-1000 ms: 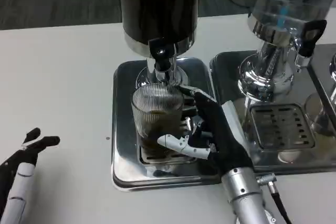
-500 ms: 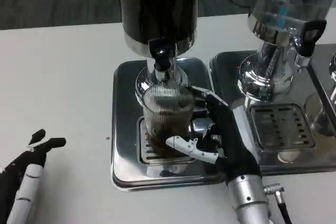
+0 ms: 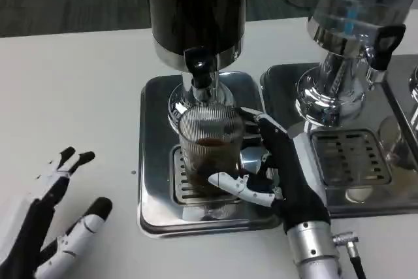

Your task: Grasp the cup under the faucet to collect the drink, then remove the cup.

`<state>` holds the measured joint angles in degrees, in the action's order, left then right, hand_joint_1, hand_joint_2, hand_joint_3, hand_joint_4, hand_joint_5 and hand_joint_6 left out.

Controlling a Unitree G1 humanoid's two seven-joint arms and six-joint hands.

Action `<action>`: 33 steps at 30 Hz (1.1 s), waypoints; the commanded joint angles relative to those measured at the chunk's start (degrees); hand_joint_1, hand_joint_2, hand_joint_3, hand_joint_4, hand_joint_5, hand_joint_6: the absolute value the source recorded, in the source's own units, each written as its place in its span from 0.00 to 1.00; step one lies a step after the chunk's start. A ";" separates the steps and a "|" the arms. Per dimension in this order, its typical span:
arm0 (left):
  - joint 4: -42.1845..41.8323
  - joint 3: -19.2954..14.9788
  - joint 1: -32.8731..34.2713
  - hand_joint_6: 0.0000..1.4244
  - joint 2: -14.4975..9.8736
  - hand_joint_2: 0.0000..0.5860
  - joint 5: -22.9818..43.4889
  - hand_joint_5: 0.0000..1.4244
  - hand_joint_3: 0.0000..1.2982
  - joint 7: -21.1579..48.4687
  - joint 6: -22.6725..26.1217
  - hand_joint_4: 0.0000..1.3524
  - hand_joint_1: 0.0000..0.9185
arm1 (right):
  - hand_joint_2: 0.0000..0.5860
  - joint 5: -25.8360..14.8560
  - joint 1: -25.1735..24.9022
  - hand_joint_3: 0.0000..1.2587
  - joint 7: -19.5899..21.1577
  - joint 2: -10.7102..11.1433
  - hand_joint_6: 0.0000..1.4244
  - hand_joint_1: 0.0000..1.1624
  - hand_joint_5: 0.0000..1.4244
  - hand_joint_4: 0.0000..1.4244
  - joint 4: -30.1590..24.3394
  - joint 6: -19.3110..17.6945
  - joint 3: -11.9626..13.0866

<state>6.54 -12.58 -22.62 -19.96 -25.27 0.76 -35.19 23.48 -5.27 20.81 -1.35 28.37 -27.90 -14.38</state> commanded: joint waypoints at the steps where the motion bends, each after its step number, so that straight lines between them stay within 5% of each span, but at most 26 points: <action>1: -6.13 0.90 -2.14 0.00 -1.96 0.22 -8.08 0.00 0.00 -2.20 5.23 0.00 0.00 | 0.28 -0.17 1.40 0.42 0.13 0.59 0.94 0.83 0.65 0.45 -3.70 -3.39 -0.19; 14: -8.97 5.56 -4.39 0.00 -6.29 0.19 -12.91 0.00 0.00 -1.43 14.18 0.00 0.00 | 0.28 0.40 4.89 0.43 -0.21 1.89 0.94 0.83 0.65 0.45 -7.78 -3.85 -1.32; 33: -8.37 8.94 -3.91 0.00 -7.77 0.19 -12.14 0.00 0.00 -2.16 17.08 0.00 0.00 | 0.28 0.07 9.96 0.43 -1.96 2.46 0.94 0.83 0.65 0.45 -12.70 -4.15 -1.51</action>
<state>-1.84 -4.22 -26.41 -26.92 -36.74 -0.54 -18.83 24.24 4.35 18.50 1.31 17.92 -28.89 -15.95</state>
